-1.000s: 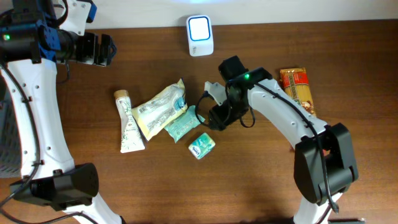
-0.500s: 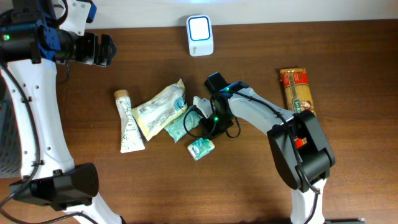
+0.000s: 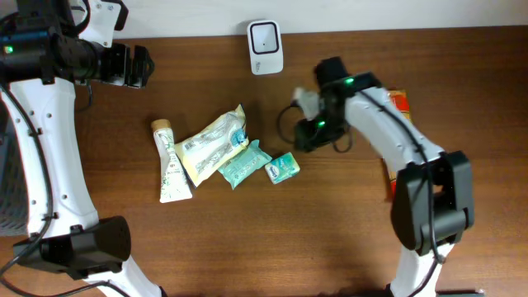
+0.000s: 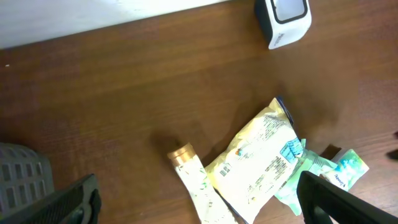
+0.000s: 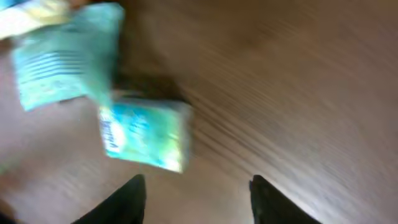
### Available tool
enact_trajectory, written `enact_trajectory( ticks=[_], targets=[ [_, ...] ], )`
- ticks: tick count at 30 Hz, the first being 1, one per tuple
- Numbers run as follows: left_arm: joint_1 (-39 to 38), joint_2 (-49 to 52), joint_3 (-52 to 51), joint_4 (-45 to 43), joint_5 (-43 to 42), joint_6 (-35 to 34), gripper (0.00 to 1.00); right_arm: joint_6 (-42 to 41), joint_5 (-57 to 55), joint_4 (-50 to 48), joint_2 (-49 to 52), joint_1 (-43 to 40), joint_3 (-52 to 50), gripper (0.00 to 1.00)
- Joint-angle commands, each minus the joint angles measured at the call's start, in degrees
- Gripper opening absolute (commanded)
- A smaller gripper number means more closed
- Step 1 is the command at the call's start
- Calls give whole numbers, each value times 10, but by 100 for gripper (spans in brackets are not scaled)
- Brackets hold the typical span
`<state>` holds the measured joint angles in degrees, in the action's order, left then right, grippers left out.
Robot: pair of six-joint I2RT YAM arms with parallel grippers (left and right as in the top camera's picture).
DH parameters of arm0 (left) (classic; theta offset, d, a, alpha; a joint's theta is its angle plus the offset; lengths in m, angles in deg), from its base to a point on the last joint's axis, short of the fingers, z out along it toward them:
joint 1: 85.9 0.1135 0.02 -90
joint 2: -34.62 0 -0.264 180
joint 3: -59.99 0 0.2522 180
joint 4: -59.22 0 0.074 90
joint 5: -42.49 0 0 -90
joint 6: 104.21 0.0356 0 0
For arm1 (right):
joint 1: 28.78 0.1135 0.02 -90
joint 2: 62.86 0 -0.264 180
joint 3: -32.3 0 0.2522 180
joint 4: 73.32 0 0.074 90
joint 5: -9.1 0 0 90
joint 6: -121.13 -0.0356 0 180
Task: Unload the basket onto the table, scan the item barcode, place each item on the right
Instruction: 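Grasp green tissue pack with right gripper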
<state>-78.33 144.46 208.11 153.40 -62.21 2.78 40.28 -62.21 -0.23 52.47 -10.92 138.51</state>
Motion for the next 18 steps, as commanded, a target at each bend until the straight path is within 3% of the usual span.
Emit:
enact_trajectory(
  ticks=[1,3,9,11,12,13,18],
  targets=[
    [1,-1,0,1,-3,9,99,2,-134,-32,-1,110,1,78],
    [1,-1,0,1,-3,9,99,-14,-186,-39,20,154,1,96],
    [1,-1,0,1,-3,9,99,-95,-217,-39,86,151,1,99],
    [1,-1,0,1,-3,9,99,-155,-224,-32,87,130,1,86],
    [1,-1,0,1,-3,9,99,-209,-224,-20,87,107,1,69],
    [1,-1,0,1,-3,9,99,-245,-219,-8,87,85,1,60],
    [1,-1,0,1,-3,9,99,-290,-41,33,87,-2,1,59]
  ],
)
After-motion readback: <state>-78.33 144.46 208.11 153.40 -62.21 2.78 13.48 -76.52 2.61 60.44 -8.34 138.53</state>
